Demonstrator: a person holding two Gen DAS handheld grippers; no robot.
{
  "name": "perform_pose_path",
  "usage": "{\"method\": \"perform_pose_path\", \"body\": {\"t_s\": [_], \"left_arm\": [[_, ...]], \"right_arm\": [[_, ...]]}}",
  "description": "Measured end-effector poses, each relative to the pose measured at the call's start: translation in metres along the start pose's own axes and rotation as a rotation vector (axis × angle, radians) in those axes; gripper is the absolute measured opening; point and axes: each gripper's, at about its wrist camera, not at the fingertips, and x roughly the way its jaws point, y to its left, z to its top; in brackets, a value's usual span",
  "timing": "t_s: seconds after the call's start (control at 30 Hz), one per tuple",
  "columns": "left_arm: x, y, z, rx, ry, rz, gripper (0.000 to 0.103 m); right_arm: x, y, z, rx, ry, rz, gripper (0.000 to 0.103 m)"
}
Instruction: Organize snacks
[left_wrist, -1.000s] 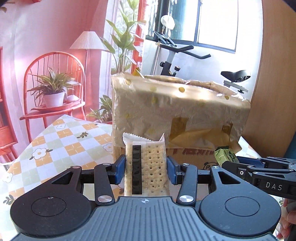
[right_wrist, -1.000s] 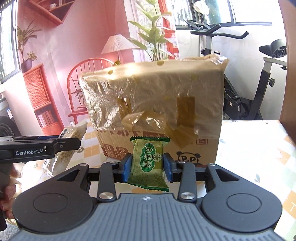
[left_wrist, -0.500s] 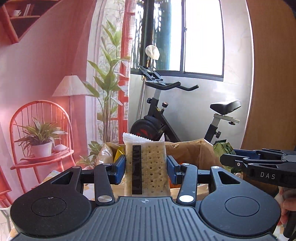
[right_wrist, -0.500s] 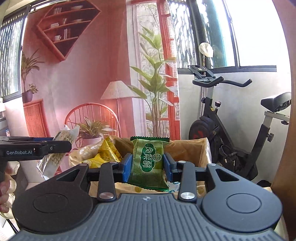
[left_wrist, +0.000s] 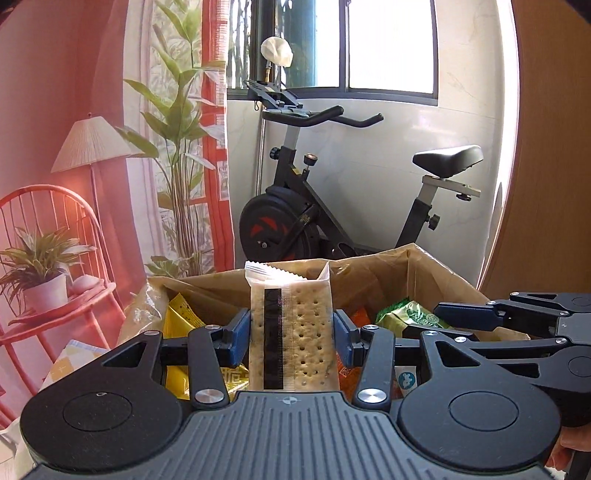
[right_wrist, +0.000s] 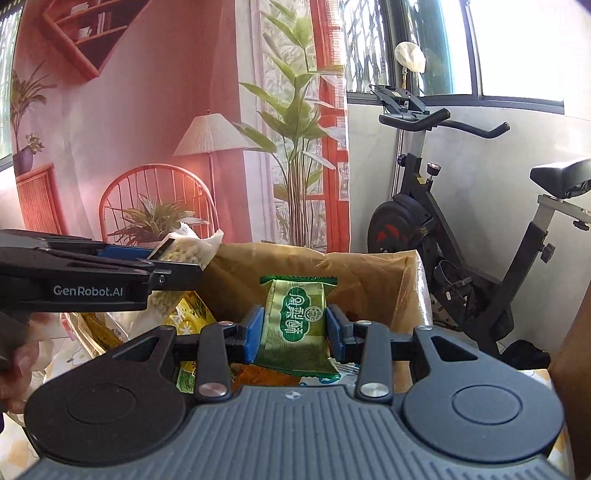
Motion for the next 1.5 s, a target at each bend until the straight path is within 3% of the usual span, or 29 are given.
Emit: {"method": "perform_pose_path", "body": {"t_s": [0.07, 0.13, 0.2, 0.37, 0.53, 0.73, 0.93, 1.03, 1.5], "left_arm": [[-0.001, 0.004, 0.000, -0.015, 0.017, 0.006, 0.049], [-0.007, 0.008, 0.001, -0.018, 0.006, 0.005, 0.050], [-0.013, 0.009, 0.002, -0.020, -0.001, 0.015, 0.052], [-0.043, 0.013, 0.006, -0.032, -0.047, 0.019, 0.078], [-0.086, 0.009, 0.008, 0.003, -0.107, 0.092, 0.089], [-0.135, 0.009, 0.007, -0.028, -0.138, 0.060, 0.092], [-0.176, -0.005, 0.002, 0.021, -0.183, 0.140, 0.093], [-0.194, -0.004, 0.000, 0.000, -0.198, 0.120, 0.093], [-0.228, -0.009, -0.010, -0.010, -0.187, 0.183, 0.093]], "right_arm": [[-0.001, 0.000, -0.001, 0.018, 0.003, -0.007, 0.040], [-0.005, -0.001, 0.000, 0.037, 0.010, -0.002, 0.052], [-0.011, 0.000, 0.001, 0.037, 0.009, -0.003, 0.057], [-0.036, 0.004, 0.011, 0.053, -0.015, -0.047, 0.081], [-0.067, 0.011, 0.021, 0.070, -0.040, -0.058, 0.094], [-0.108, 0.031, 0.027, 0.088, -0.087, -0.115, 0.102], [-0.145, 0.050, 0.027, 0.089, -0.132, -0.141, 0.103], [-0.160, 0.057, 0.026, 0.095, -0.152, -0.124, 0.103], [-0.183, 0.076, 0.017, 0.092, -0.150, -0.153, 0.103]]}}
